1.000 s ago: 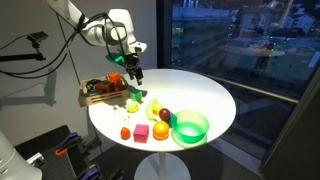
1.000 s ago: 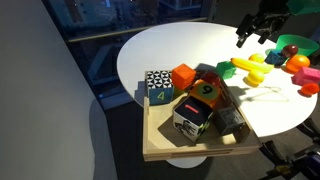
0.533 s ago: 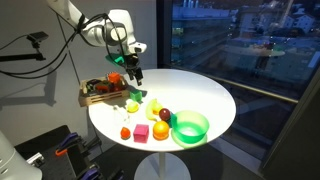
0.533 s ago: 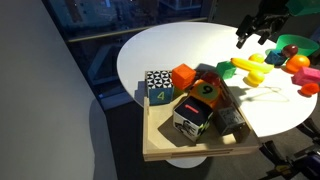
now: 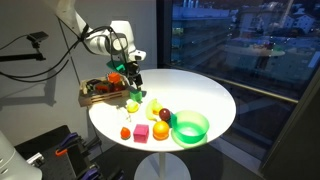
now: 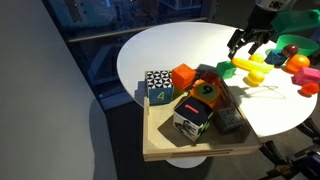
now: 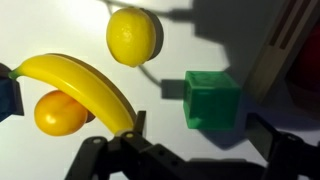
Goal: Pick up the lime green block and put it on top of both the soft block with the number six on it and the red round toy
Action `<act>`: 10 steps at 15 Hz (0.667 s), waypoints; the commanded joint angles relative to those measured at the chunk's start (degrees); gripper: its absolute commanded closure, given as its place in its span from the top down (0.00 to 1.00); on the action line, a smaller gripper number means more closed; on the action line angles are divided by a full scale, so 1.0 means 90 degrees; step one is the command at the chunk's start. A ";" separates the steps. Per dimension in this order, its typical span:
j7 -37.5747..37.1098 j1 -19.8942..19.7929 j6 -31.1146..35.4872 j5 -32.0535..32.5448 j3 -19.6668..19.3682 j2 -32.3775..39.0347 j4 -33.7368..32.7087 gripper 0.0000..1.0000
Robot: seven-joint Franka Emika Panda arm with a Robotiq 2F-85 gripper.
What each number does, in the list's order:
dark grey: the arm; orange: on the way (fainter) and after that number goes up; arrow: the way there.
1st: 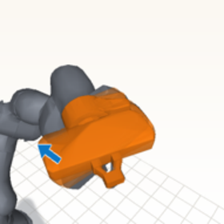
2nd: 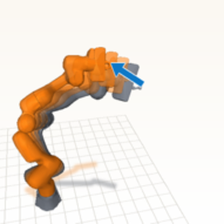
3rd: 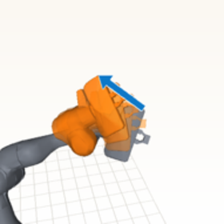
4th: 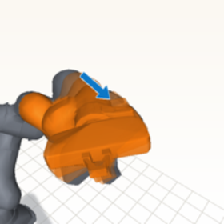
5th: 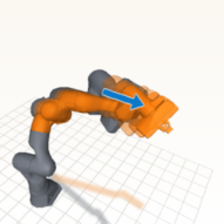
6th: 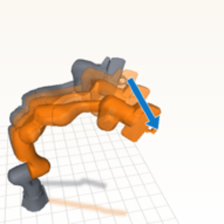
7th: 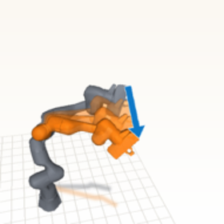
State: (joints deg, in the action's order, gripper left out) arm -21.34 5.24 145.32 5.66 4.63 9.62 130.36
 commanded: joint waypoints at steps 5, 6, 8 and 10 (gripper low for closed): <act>-0.0087 0.0342 0.0633 0.0153 -0.0249 0.0618 -0.0342 1.00; -0.0095 0.0383 0.0678 0.0164 -0.0291 0.0680 -0.0386 1.00; -0.0067 0.0450 0.0826 0.0164 -0.0359 0.0789 -0.0441 1.00; -0.0032 0.0500 0.0903 0.0142 -0.0404 0.0892 -0.0498 1.00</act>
State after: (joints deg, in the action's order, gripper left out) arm -21.32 8.70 152.54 5.69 2.19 15.79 127.88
